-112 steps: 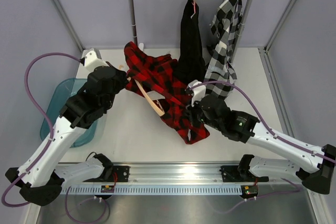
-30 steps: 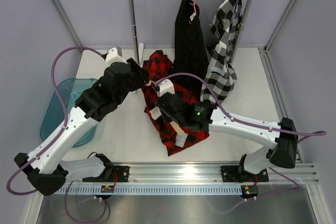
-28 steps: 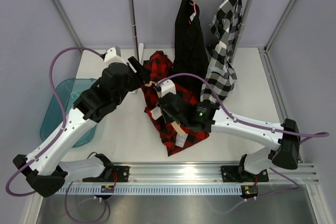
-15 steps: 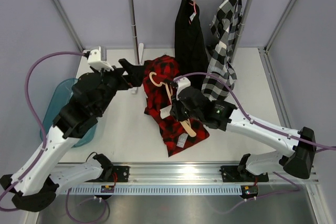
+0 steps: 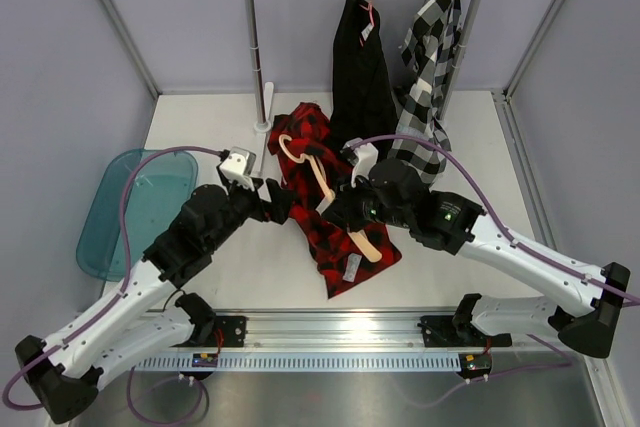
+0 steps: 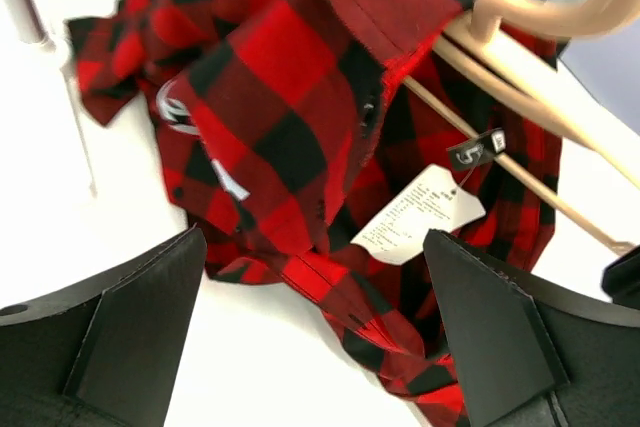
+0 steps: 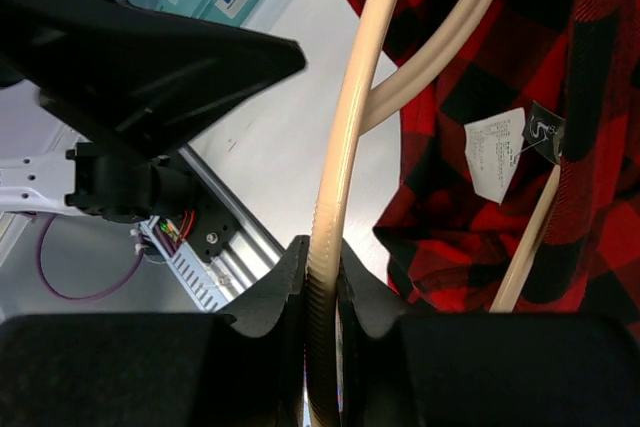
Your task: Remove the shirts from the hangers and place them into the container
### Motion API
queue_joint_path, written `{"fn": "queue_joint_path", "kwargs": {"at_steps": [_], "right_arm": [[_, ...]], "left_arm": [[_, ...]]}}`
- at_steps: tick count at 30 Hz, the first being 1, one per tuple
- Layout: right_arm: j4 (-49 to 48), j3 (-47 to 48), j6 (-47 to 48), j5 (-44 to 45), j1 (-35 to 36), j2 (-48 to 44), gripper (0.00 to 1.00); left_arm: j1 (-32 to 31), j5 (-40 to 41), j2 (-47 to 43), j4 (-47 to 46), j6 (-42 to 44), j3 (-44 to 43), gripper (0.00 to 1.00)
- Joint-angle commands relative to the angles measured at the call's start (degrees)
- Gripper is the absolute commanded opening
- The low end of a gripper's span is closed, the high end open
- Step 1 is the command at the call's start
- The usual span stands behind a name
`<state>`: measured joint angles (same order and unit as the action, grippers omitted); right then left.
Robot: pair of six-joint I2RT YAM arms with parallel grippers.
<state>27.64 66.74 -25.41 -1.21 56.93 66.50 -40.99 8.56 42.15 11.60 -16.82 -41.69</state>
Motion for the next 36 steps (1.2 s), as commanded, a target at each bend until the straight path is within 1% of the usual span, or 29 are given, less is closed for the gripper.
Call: {"fn": "queue_joint_path", "kwargs": {"at_steps": [1,4,7,9,11,12,14,15,18,19,20,23,28,33,36], "right_arm": [[-4.78,2.52,-0.87,-3.79,-0.50,-1.37,0.00],[-6.10,1.99,-1.57,-5.29,-0.50,-1.46,0.00],[-7.42,1.29,-2.28,-6.17,-0.50,-1.90,0.00],[-8.56,0.76,-2.80,-7.92,-0.50,-2.34,0.00],[-8.74,0.76,-3.07,-8.54,-0.50,-2.78,0.00],[-8.74,0.76,-3.07,-8.72,-0.50,-3.21,0.00],[-8.66,0.50,-2.98,-8.54,-0.50,-4.44,0.00],[-8.48,0.50,-2.89,-8.46,-0.50,-4.80,0.00],[-7.86,0.23,-2.80,-8.19,-0.50,-6.99,0.00],[-7.51,0.06,-2.80,-8.10,-0.50,-8.30,0.00],[-7.25,-0.20,-2.72,-8.10,-0.50,-8.93,0.00],[-5.58,-0.64,-3.07,-8.89,-0.50,-11.21,0.00],[-4.70,-3.10,-4.56,-13.71,-0.50,-14.81,0.00],[-1.89,-4.78,-4.91,-17.94,-0.50,-17.45,0.00],[-1.27,-5.83,-5.35,-21.10,-0.50,-19.56,0.00]], "left_arm": [[-0.23,-4.60,0.99,-13.85,1.44,1.08,0.95],[-0.23,-5.83,3.01,-18.08,1.61,1.88,0.94],[-0.23,-6.27,5.47,-20.90,1.35,2.05,0.90],[-0.23,-2.78,8.02,-21.61,1.61,1.27,0.79],[-0.23,-1.18,9.43,-21.70,1.96,0.91,0.68],[-0.23,-0.48,9.96,-21.79,2.05,0.82,0.53],[-0.23,0.93,11.02,-21.97,1.88,1.26,0.37],[-0.23,1.46,11.11,-22.05,1.79,1.44,0.23],[-0.23,5.67,10.59,-21.88,1.88,1.96,0.09],[-0.23,6.99,10.24,-21.53,1.96,1.97,0.02],[-0.23,9.44,9.88,-21.44,2.23,1.79,0.01],[0.47,12.09,9.09,-19.95,2.49,-0.49,0.00],[1.18,16.39,12.42,-16.79,3.37,-7.86,0.00],[3.81,19.04,15.85,-14.15,1.88,-13.50,0.00],[5.57,18.95,18.57,-12.22,1.18,-17.01,0.00]]}}
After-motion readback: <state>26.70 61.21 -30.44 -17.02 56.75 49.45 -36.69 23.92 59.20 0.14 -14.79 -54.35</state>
